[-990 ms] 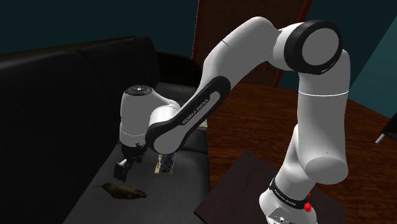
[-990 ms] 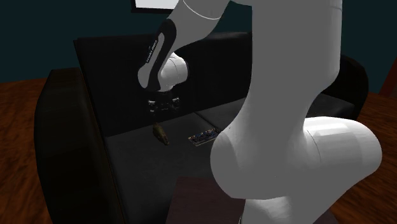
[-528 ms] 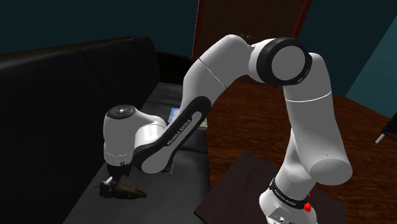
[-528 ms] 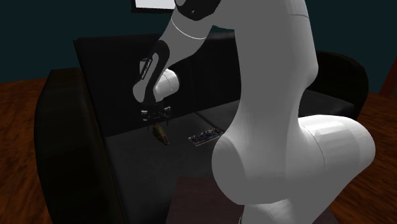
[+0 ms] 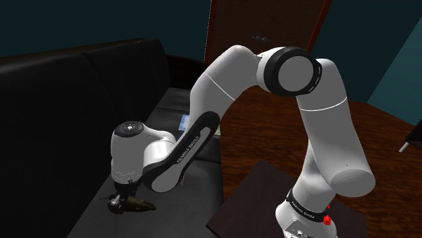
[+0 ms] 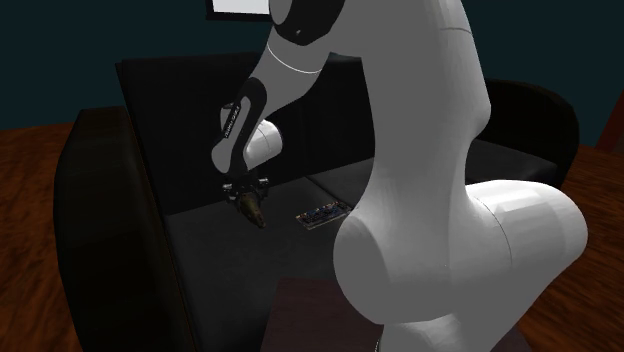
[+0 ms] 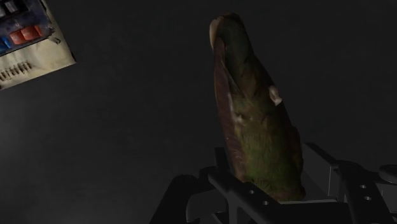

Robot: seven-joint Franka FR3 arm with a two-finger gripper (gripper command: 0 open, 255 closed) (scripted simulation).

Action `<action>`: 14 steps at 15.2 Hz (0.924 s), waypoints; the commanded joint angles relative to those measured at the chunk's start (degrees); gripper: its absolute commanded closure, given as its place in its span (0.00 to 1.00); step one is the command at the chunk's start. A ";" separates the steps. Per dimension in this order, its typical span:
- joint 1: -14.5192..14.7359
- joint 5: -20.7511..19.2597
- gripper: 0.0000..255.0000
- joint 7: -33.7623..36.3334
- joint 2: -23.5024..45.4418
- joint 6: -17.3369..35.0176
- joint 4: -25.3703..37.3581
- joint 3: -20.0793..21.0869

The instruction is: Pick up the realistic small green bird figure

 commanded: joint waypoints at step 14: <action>-1.29 1.87 1.00 -1.55 -3.51 -3.06 -0.48 1.70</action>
